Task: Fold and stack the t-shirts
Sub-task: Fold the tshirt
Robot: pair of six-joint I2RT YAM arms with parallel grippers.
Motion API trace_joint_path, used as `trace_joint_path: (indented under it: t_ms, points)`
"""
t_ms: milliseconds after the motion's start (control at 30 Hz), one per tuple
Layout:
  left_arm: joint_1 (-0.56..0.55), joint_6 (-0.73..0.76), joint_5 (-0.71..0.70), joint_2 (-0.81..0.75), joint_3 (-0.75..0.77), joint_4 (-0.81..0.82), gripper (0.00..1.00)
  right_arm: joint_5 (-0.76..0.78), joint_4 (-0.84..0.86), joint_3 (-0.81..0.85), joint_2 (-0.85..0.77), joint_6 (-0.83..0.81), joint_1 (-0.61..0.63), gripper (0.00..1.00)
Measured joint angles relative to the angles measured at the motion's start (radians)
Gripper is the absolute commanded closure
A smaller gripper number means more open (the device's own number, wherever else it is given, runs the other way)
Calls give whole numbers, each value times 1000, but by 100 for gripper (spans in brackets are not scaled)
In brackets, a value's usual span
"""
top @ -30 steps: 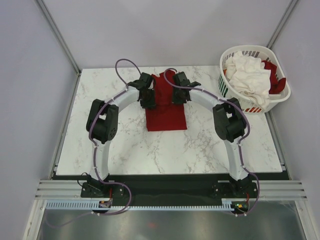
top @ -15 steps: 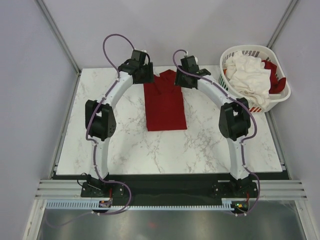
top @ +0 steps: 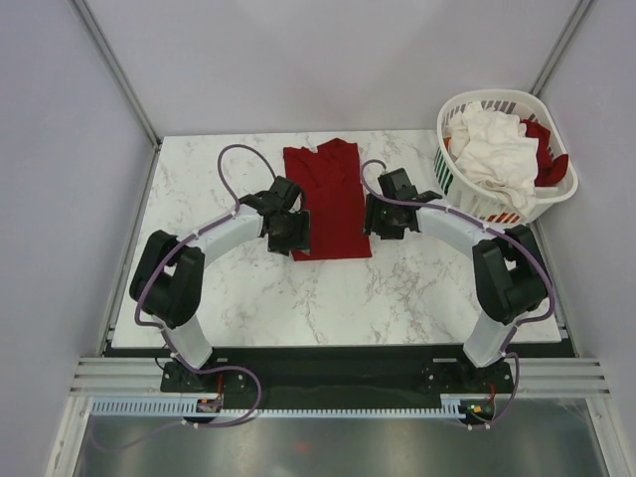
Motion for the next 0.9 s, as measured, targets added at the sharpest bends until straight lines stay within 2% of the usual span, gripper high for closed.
trace_joint_path:
  t_ms: [100, 267, 400, 633, 900]
  points:
    - [14, -37, 29, -29, -96, 68, 33, -23, 19, -86, -25, 0, 0, 35]
    - [20, -81, 29, -28, -170, 155, 32, -38, 40, -165, -24, -2, 0, 34]
    - [20, -100, 27, -27, -209, 216, 24, -48, 64, -183, -24, -8, 0, 34]
    - [20, -129, 16, -51, -255, 282, 24, -84, 123, -206, -23, -8, 0, 34]
    - [20, -135, -18, -159, -276, 294, 25, -104, 145, -214, -24, -9, 0, 33]
